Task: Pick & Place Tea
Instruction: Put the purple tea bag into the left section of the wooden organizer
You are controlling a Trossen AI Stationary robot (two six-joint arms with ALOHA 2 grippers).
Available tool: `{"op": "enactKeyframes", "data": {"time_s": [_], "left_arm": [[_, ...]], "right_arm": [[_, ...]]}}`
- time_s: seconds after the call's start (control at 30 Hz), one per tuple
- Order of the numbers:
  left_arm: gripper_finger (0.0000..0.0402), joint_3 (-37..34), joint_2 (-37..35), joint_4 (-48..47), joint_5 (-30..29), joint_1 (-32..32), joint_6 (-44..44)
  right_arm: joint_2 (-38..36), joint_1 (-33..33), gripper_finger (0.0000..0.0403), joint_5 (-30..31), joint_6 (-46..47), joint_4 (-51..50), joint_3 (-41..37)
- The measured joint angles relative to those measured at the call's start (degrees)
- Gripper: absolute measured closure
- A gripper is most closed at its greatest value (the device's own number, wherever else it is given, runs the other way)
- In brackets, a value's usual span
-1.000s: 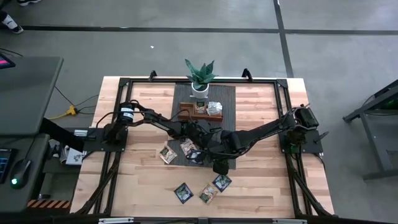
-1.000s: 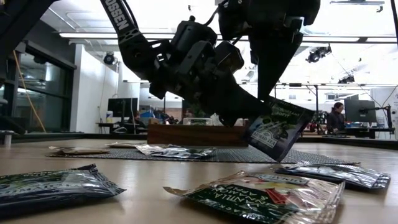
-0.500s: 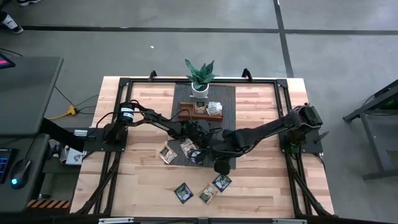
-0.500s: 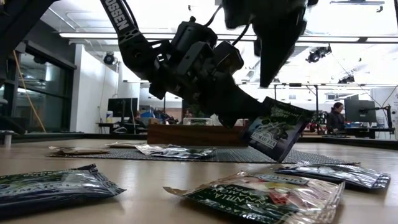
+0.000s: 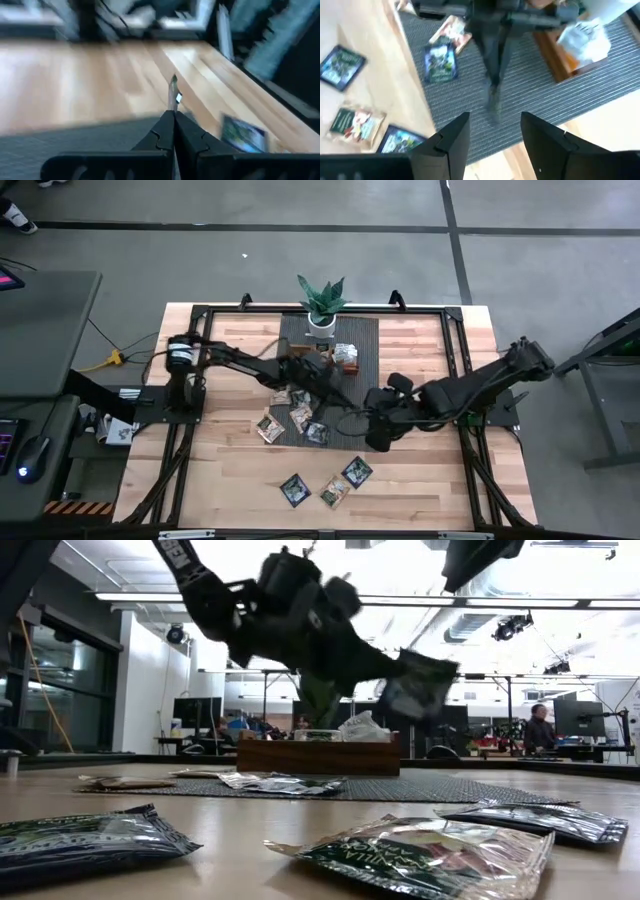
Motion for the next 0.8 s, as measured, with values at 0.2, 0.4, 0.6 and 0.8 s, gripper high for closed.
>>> {"op": "enactKeyframes", "data": {"time_s": [0.2, 0.4, 0.6, 0.8], "left_arm": [[0.0401, -8.99, -10.56, -0.37, -3.58, 5.47, 3.59], [0.0401, -21.63, -20.39, 5.14, -5.77, 12.07, 4.15], [0.0401, -32.20, -25.75, 16.66, -6.81, 18.04, 1.40], [0.0401, -37.22, -26.44, 21.78, -8.60, 21.78, 1.14]], "right_arm": [[-0.51, 2.16, 0.0230, 4.53, 1.04, 2.71, -3.22], [-0.49, 2.09, 0.0239, 4.61, 0.35, 9.53, -7.69], [-0.49, 2.06, 0.0241, 4.65, 0.00, 11.92, -9.47], [-0.49, 2.02, 0.0238, 5.63, 0.43, 13.39, -9.49]]}}
